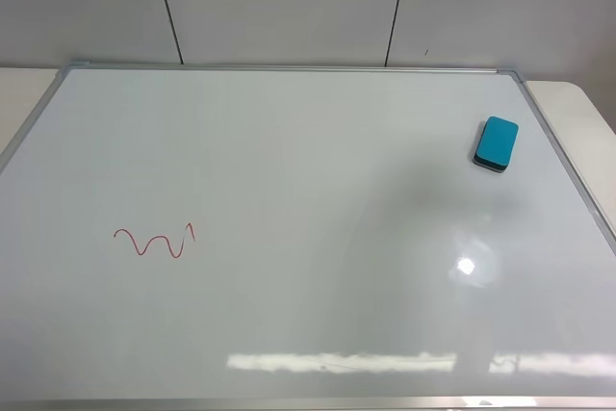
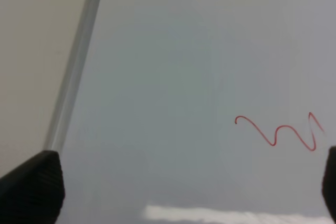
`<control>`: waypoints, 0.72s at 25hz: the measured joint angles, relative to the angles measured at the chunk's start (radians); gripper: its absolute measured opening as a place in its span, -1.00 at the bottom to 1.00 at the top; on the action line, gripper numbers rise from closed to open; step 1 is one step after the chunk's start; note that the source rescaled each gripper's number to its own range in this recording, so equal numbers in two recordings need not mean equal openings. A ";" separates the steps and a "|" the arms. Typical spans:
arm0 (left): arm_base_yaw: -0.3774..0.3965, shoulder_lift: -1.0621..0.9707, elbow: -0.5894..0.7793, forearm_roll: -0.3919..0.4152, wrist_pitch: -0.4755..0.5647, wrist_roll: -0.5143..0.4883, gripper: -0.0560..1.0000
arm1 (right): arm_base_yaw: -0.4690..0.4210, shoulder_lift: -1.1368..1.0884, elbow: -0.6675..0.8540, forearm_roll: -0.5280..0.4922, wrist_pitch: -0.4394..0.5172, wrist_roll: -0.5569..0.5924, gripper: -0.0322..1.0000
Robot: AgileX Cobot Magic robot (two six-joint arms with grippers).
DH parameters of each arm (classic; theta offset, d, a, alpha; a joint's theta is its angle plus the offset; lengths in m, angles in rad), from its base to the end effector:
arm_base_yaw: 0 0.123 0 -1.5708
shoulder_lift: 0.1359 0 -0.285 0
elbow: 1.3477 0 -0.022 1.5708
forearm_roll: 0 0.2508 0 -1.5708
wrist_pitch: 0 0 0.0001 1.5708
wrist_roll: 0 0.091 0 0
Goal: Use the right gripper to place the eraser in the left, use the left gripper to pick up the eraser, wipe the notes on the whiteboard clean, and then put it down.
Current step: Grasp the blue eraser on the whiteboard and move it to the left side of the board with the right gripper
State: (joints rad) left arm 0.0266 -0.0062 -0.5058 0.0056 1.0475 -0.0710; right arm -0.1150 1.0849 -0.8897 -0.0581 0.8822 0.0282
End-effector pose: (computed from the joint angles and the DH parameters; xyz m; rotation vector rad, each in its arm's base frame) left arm -0.0060 0.0003 0.2799 -0.0987 2.0167 -0.0215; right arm 0.2020 -0.0274 0.3095 0.1532 2.5575 -0.1048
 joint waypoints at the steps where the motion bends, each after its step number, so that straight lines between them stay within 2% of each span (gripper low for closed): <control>1: 0.000 0.000 0.000 0.000 0.000 0.000 1.00 | 0.000 0.064 -0.018 0.013 0.036 0.028 0.56; 2: 0.000 0.000 0.000 0.000 0.000 0.000 1.00 | 0.003 0.180 -0.059 0.028 0.129 0.080 -0.24; 3: 0.000 0.000 0.000 0.000 0.000 0.000 1.00 | 0.004 0.236 -0.080 0.027 0.172 0.095 -0.51; 5: 0.000 0.000 0.000 0.000 0.000 0.000 1.00 | 0.011 0.316 -0.114 0.017 0.209 0.107 -0.78; 9: 0.000 0.000 0.000 0.000 0.000 0.000 1.00 | 0.011 0.411 -0.163 0.016 0.191 0.112 -0.91; 15: 0.000 0.000 0.000 0.000 0.000 0.000 1.00 | 0.014 0.520 -0.243 -0.006 0.181 0.108 -0.93; 18: 0.000 0.000 0.000 0.000 0.000 0.000 1.00 | 0.014 0.566 -0.280 0.002 0.136 0.100 -0.93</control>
State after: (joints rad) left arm 0.0266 -0.0062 -0.5058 0.0056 1.0475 -0.0710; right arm -0.1009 1.6507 -1.1693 -0.0557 1.0187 0.1287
